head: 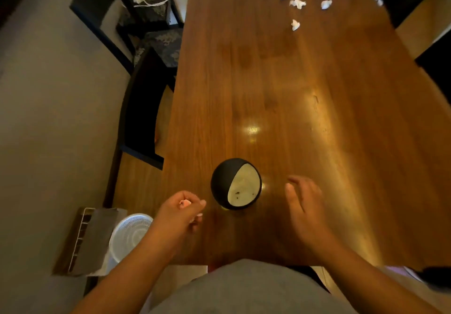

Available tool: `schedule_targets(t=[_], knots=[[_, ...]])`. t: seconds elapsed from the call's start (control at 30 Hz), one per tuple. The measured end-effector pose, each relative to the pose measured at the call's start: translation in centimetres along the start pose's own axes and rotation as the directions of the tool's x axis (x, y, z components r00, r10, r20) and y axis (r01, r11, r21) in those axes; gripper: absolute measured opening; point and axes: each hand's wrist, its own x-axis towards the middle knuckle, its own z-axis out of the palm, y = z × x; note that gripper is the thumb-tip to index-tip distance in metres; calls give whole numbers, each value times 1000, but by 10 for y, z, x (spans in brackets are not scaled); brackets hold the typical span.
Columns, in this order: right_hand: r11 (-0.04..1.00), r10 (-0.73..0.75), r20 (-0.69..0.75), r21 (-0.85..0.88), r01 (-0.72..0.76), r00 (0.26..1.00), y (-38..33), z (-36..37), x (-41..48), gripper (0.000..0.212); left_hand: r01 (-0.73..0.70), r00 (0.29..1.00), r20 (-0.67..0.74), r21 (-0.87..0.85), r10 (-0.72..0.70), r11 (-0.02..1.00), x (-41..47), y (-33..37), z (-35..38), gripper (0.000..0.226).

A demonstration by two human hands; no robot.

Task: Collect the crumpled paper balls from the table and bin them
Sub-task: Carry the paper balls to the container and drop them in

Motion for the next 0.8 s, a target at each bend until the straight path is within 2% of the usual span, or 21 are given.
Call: schedule_targets(t=[0.07,0.1,0.13,0.17,0.2,0.23,0.27,0.3,0.33,0.37,0.4,0.47,0.5,0.53,0.57,0.67,0.73,0.8], knots=[[996,59,48,-68,-56,997,20,-3,-10,61,-262,965,101,296,243,919,-4,13,15,15],[989,97,71,-119,-88,993,31,-3,-16,61,-409,912,191,410,362,815,-5,21,25,15],[977,133,85,-176,-116,988,41,-2,-23,58,-552,831,287,523,476,649,-6,29,34,15],[965,163,94,-222,-138,982,50,1,-30,53,-673,714,392,612,580,416,-6,39,43,14],[957,188,105,-246,-157,977,58,4,-37,49,-759,559,502,630,659,164,-5,49,52,13],[953,210,119,-247,-176,970,63,8,-43,46,-818,379,608,573,698,-55,-4,57,60,15],[952,229,132,-235,-194,964,67,11,-48,43,-846,214,685,487,696,-219,-3,64,68,17],[953,243,140,-221,-208,960,71,14,-53,40,-847,92,729,415,678,-331,0,70,76,17],[954,247,144,-208,-215,958,75,17,-58,37,-834,14,757,370,654,-410,4,74,81,17],[958,243,142,-190,-215,959,77,19,-61,32,-811,3,789,362,615,-460,10,76,85,17],[963,232,134,-169,-208,964,79,20,-64,28,-775,81,831,400,550,-489,18,76,88,18],[973,200,104,-135,-186,974,82,20,-67,23,-649,397,846,533,357,-543,33,73,87,35],[976,191,85,-122,-180,978,83,18,-67,22,-599,514,812,571,277,-561,39,71,84,46],[978,185,62,-107,-178,981,84,15,-67,21,-592,554,795,584,246,-556,44,68,82,56],[979,183,43,-94,-179,982,83,13,-66,21,-607,548,798,587,253,-536,46,66,79,61],[980,188,8,-72,-187,982,84,8,-64,20,-666,432,800,594,415,-452,42,61,69,65],[977,205,-2,-55,-204,979,87,6,-68,20,-719,371,752,604,545,-344,36,55,60,58],[974,222,2,-42,-222,975,90,3,-71,20,-770,355,675,603,647,-207,28,47,52,48]])
